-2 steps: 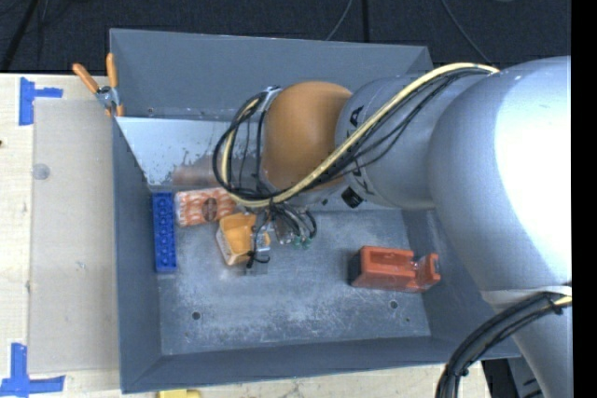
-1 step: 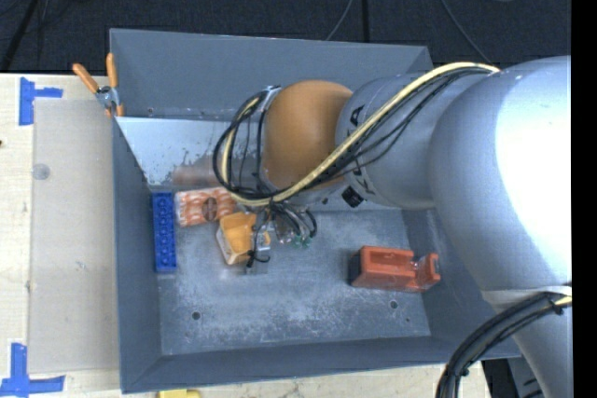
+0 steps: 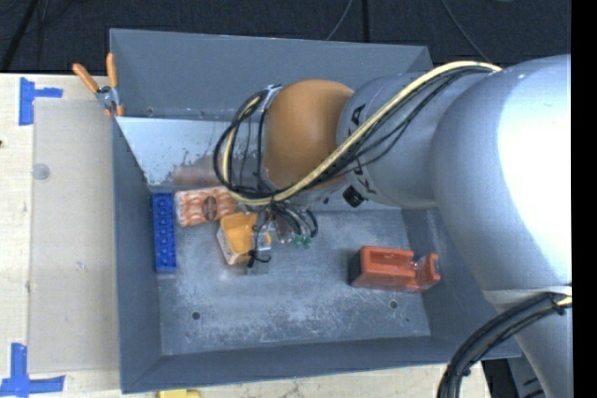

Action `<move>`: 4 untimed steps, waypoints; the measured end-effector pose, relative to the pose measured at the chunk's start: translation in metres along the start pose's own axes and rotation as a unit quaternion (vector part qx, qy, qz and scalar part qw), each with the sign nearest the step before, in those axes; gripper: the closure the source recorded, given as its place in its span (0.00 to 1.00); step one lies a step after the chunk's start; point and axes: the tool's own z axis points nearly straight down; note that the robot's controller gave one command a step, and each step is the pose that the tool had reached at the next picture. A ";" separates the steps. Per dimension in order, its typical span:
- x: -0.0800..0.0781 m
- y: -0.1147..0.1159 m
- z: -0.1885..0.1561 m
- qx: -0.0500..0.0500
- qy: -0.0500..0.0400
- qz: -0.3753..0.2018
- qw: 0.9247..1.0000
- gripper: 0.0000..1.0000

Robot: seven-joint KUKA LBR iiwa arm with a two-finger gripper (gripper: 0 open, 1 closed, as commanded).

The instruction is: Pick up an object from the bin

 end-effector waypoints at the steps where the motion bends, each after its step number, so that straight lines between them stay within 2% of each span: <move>1: 0.002 0.000 -0.012 0.000 0.003 0.000 1.000 1.00; 4: 0.001 0.000 -0.062 0.000 0.002 0.001 1.000 1.00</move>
Offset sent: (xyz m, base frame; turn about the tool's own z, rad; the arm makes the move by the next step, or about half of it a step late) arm -0.0001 0.0000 0.0131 0.0000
